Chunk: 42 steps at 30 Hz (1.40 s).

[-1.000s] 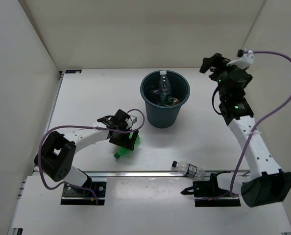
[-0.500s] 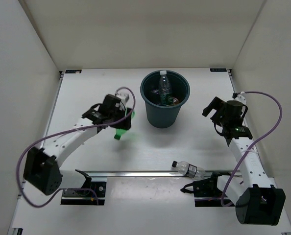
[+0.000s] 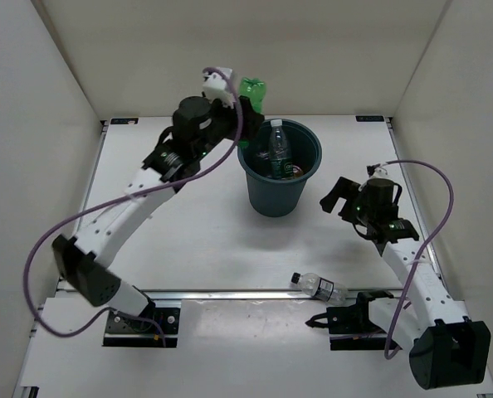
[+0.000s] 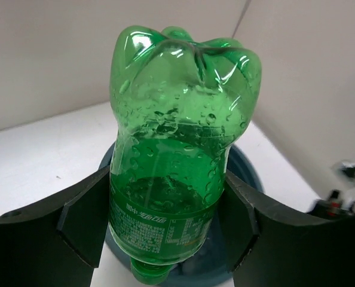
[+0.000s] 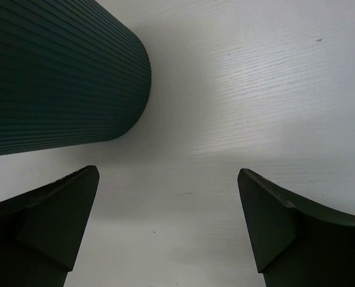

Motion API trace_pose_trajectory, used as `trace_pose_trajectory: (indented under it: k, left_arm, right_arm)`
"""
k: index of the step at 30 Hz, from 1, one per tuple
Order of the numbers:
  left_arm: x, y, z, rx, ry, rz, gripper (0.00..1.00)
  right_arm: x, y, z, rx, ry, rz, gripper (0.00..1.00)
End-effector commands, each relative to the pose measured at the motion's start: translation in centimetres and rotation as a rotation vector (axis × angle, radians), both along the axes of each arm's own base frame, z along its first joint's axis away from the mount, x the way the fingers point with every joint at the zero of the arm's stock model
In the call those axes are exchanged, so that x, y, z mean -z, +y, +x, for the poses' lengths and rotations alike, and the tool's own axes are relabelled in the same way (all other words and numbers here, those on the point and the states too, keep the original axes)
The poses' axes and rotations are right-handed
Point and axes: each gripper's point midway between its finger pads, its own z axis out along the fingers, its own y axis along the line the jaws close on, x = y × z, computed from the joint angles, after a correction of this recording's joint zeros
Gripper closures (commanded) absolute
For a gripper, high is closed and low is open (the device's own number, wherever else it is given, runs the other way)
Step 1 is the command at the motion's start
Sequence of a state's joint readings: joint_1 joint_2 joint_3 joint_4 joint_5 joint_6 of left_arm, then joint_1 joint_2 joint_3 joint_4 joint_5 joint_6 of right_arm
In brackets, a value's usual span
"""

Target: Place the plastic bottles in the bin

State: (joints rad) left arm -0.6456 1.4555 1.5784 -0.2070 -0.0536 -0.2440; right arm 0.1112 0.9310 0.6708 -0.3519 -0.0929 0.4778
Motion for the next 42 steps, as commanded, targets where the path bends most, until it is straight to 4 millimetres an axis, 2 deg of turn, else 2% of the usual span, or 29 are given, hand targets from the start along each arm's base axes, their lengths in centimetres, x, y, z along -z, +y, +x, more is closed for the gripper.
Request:
trace_pose_trajectory:
  k: [1, 3, 4, 5, 8, 9, 12, 15, 16, 18, 20, 22, 23, 24, 25, 27, 29, 30, 32, 33, 35, 36, 39, 41, 42]
  left_arm:
    - [2.6, -2.4, 2.5, 0.039, 0.044, 0.025, 0.37]
    - [4.5, -4.2, 2.8, 0.052, 0.070, 0.055, 0.28]
    - [4.5, -4.2, 3.1, 0.029, 0.064, 0.064, 0.23]
    - [5.3, -4.6, 3.3, 0.017, 0.063, 0.092, 0.17]
    - [5.4, -5.1, 4.0, -0.004, 0.078, 0.095, 0.01]
    - [5.6, -4.8, 4.5, -0.014, 0.096, 0.073, 0.02]
    - [4.4, -5.1, 4.4, 0.024, 0.107, 0.032, 0.01]
    - [4.2, -4.5, 2.7, 0.031, 0.129, 0.070, 0.02]
    - [3.4, -3.8, 2.1, 0.025, 0.112, 0.078, 0.01]
    - [5.3, -1.8, 0.9, -0.011, 0.169, 0.121, 0.01]
    - [6.2, 0.3, -0.6, -0.026, 0.205, 0.124, 0.01]
    - [7.8, 3.7, -2.8, -0.069, 0.247, 0.137, 0.01]
    - [7.2, 5.7, -3.5, -0.112, 0.239, 0.122, 0.01]
    - [9.9, 6.6, -4.3, -0.124, 0.293, 0.158, 0.01]
    - [9.3, 8.4, -5.0, -0.165, 0.288, 0.133, 0.01]
    - [12.3, 12.0, -7.2, -0.229, 0.376, 0.140, 0.01]
    - [16.3, 14.6, -9.3, -0.273, 0.481, 0.176, 0.01]
    - [17.0, 15.1, -10.0, -0.286, 0.506, 0.161, 0.01]
    - [20.1, 17.3, -12.3, -0.331, 0.585, 0.166, 0.01]
    - [20.7, 18.4, -12.8, -0.365, 0.606, 0.158, 0.02]
    - [24.5, 19.2, -14.7, -0.368, 0.712, 0.207, 0.01]
    - [25.5, 19.3, -15.4, -0.364, 0.745, 0.212, 0.02]
    - [26.8, 18.8, -16.2, -0.341, 0.775, 0.215, 0.02]
    - [26.9, 18.1, -15.9, -0.321, 0.763, 0.194, 0.02]
    - [26.7, 17.8, -15.5, -0.315, 0.756, 0.175, 0.01]
  right_arm:
    - [-0.7, -0.2, -0.5, -0.011, -0.039, 0.032, 0.01]
    - [-0.4, -0.3, -1.2, -0.037, -0.015, 0.014, 0.00]
    - [-0.4, -0.5, -1.2, -0.040, -0.014, 0.006, 0.01]
    - [-0.2, -0.2, -1.4, -0.050, -0.011, 0.004, 0.01]
    - [0.2, 0.4, -1.8, -0.074, -0.008, 0.006, 0.01]
    - [0.1, 0.8, -2.0, -0.085, -0.006, 0.013, 0.01]
    - [0.5, 2.6, -2.7, -0.196, 0.007, -0.007, 0.01]
    - [-0.2, 4.6, -3.3, -0.351, -0.013, -0.067, 0.01]
    - [0.1, 4.9, -3.9, -0.414, -0.002, -0.110, 0.01]
    - [-0.1, 7.0, -5.0, -0.548, 0.019, -0.151, 0.01]
    - [0.9, 8.4, -6.7, -0.685, 0.072, -0.191, 0.01]
    - [1.3, 10.3, -8.8, -0.823, 0.104, -0.198, 0.01]
    - [2.0, 10.6, -9.5, -0.884, 0.131, -0.220, 0.01]
    - [2.6, 11.2, -10.5, -0.924, 0.171, -0.223, 0.01]
    - [2.9, 11.2, -11.1, -0.976, 0.186, -0.277, 0.01]
    - [4.2, 11.1, -12.6, -1.047, 0.272, -0.329, 0.01]
    - [4.6, 11.2, -13.5, -1.082, 0.319, -0.349, 0.01]
    - [5.1, 11.1, -13.7, -1.081, 0.341, -0.355, 0.01]
    - [5.5, 10.8, -14.5, -1.101, 0.366, -0.393, 0.01]
    - [5.6, 10.8, -14.3, -1.103, 0.360, -0.390, 0.01]
    - [5.7, 11.4, -14.9, -1.150, 0.352, -0.381, 0.01]
    - [5.9, 11.8, -15.1, -1.179, 0.346, -0.395, 0.01]
    - [6.3, 12.6, -16.0, -1.267, 0.364, -0.414, 0.01]
    - [7.3, 12.7, -16.5, -1.312, 0.408, -0.484, 0.01]
    - [7.2, 12.8, -16.3, -1.317, 0.393, -0.522, 0.00]
